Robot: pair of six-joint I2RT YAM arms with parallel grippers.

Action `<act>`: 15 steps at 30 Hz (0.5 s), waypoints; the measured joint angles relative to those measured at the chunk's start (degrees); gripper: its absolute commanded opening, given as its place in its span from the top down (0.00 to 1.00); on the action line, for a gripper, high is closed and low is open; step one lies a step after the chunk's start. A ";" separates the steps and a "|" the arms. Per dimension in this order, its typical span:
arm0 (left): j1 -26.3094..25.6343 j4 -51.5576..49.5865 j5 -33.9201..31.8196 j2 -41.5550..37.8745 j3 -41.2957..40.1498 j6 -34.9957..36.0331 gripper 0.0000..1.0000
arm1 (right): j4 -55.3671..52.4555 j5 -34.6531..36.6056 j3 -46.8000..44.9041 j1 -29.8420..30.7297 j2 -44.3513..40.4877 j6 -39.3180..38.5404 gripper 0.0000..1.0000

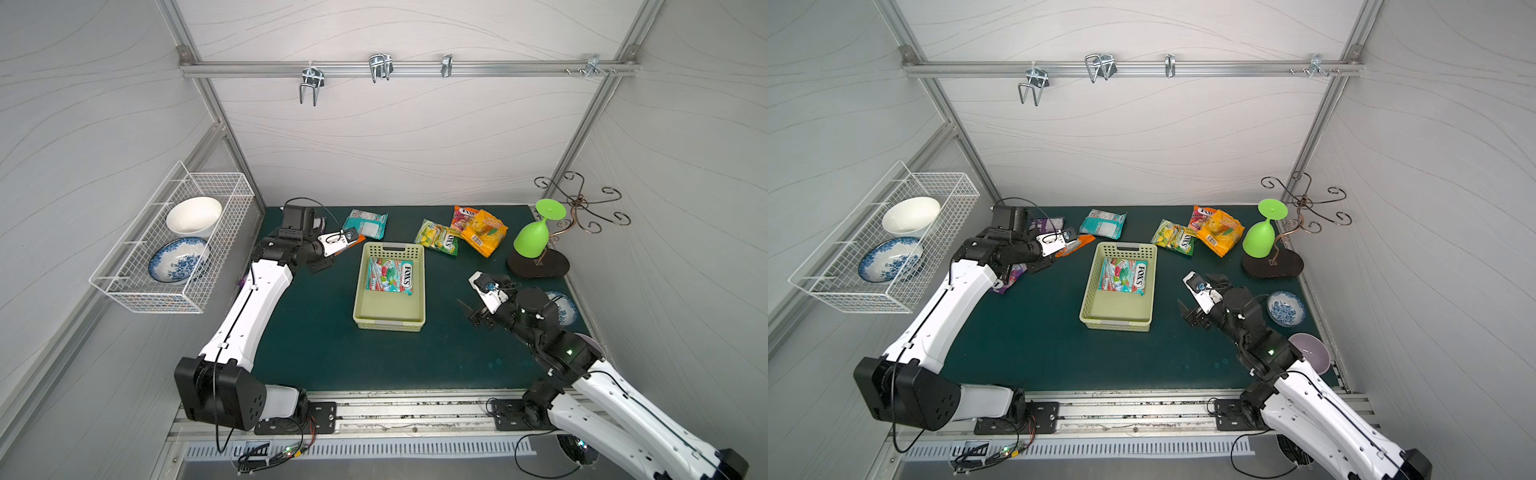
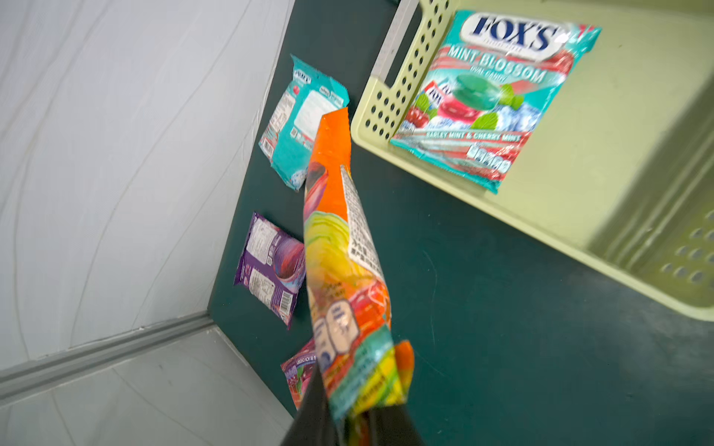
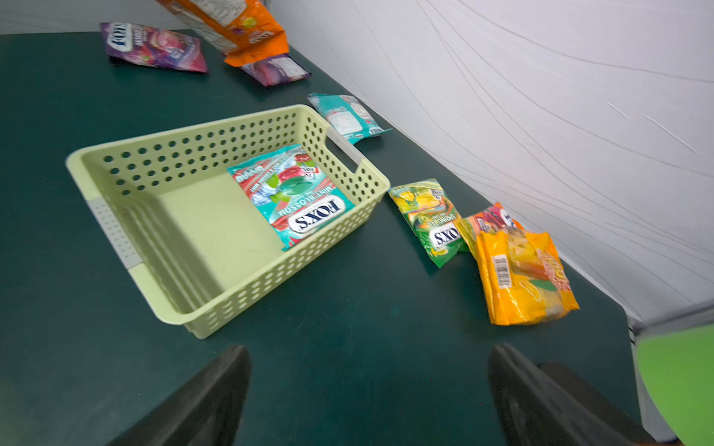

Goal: Put the candies in the basket
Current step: Place the candy in the basket.

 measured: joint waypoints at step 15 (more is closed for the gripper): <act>-10.32 -16.26 8.44 -1.03 8.50 -0.92 1.00 | 1.25 -13.51 16.13 8.13 22.10 -12.11 0.01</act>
